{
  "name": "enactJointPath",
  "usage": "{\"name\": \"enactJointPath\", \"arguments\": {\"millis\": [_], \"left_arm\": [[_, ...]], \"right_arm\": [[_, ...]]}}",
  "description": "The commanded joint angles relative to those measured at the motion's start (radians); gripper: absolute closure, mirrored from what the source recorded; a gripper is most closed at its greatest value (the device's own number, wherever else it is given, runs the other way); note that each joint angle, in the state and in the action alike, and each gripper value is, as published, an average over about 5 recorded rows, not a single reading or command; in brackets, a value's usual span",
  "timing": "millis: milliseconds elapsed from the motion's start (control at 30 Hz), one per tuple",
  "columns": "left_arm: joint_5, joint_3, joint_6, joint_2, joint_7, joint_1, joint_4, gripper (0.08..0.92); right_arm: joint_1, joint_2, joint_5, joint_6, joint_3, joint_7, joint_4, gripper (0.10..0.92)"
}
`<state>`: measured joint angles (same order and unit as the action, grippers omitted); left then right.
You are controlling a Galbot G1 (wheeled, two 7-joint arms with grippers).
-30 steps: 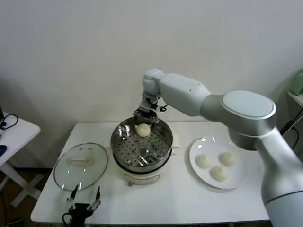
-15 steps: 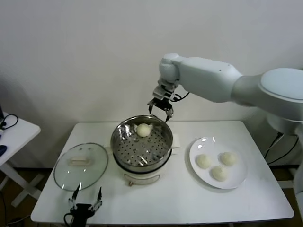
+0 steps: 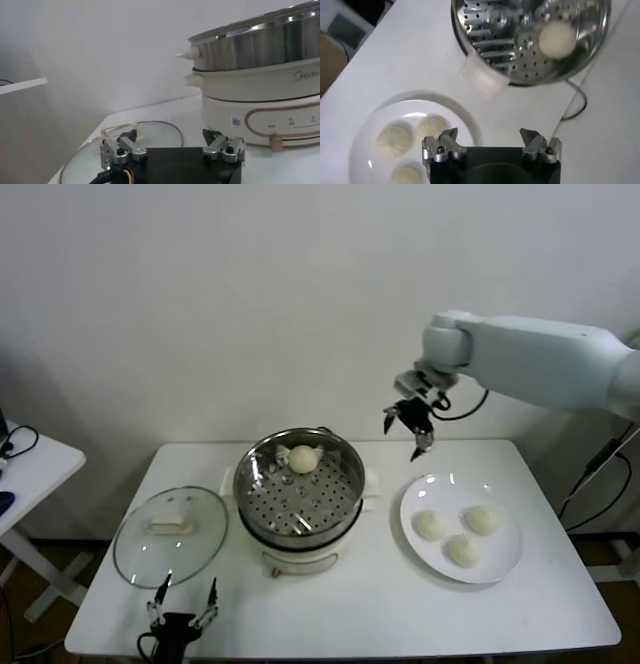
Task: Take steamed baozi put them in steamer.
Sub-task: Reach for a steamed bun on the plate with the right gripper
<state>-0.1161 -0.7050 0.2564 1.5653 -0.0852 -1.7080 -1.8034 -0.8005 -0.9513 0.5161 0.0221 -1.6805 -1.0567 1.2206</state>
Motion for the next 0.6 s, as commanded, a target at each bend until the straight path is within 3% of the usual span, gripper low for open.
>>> {"name": "enactJointPath", "arguments": {"millis": [33,600], "left_arm": [[0.0,0.001,0.002,0.0,0.0,-0.001,0.003,0.177],[-0.003,-0.007,0.002,0.0,0.0,-0.002,0.009,0.177]], "right_arm": [[0.032,0.182,0.046,0.226,-0.05,0.103,0.126,0.203],[0.307,0.198,-0.049,0.291,0.111,0.142,0.076,0.203]]}}
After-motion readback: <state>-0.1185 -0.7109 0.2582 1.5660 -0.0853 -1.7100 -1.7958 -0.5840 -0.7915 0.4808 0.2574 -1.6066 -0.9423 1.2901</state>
